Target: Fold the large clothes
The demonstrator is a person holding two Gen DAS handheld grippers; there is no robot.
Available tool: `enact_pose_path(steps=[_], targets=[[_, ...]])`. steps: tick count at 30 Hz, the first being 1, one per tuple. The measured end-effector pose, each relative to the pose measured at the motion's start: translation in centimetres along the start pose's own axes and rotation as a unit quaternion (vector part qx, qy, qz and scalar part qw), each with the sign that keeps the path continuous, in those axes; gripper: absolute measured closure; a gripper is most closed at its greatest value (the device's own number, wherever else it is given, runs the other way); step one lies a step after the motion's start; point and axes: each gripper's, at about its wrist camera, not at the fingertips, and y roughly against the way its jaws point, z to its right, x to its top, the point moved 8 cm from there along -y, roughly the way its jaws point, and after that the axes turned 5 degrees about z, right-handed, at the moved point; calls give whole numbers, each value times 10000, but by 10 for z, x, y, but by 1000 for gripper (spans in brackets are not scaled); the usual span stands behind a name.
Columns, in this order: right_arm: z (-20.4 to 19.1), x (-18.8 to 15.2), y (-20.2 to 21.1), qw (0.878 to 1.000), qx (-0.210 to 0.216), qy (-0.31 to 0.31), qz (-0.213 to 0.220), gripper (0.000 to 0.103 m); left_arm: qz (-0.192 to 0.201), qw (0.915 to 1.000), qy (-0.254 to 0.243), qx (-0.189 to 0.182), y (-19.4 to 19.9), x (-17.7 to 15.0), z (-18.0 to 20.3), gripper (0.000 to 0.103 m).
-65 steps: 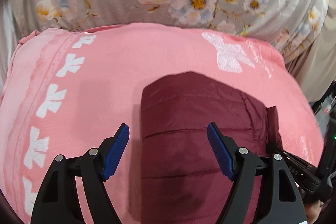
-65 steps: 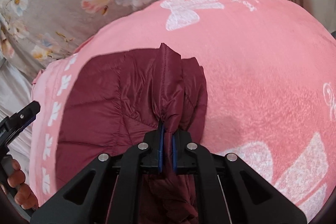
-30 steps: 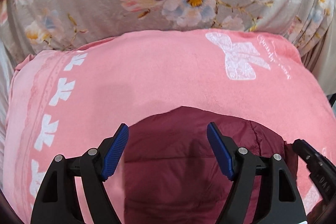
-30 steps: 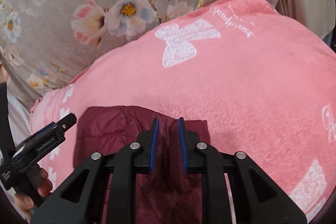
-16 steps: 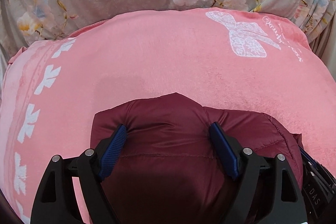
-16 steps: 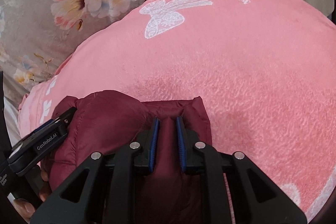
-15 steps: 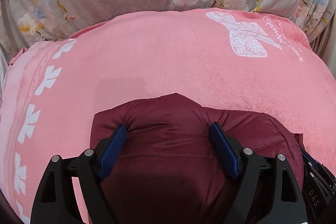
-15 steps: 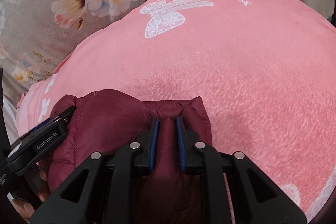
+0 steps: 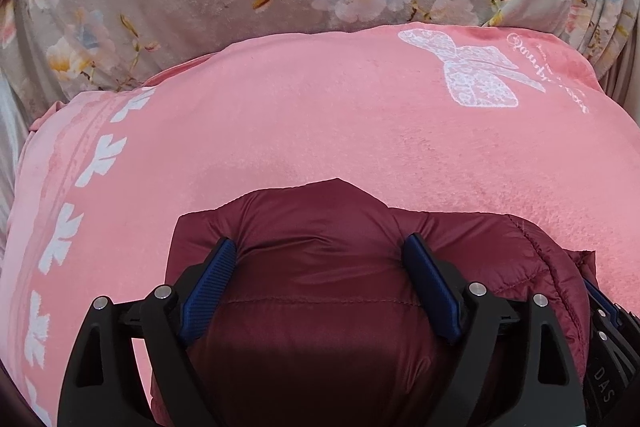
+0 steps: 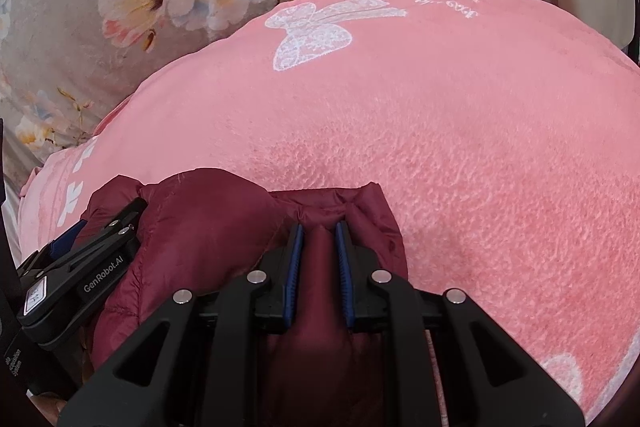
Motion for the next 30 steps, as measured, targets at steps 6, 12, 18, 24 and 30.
enact_pose_path(steps=[6, 12, 18, 24, 30], targets=[[0, 0, -2, 10000, -13, 16, 2, 88, 22, 10000, -26, 39, -1, -1, 0, 19], [0, -1, -3, 10000, -31, 31, 12, 88, 49, 9999, -51, 91, -3, -1, 1, 19], [0, -1, -5, 10000, -44, 36, 25, 88, 56, 9999, -55, 83, -3, -1, 1, 19], [1, -1, -6, 10000, 7, -14, 15, 88, 49, 9999, -69, 97, -4, -1, 1, 19], [2, 2, -5, 9998, 126, -30, -129, 88, -35, 10000, -59, -12, -3, 0, -2, 19]])
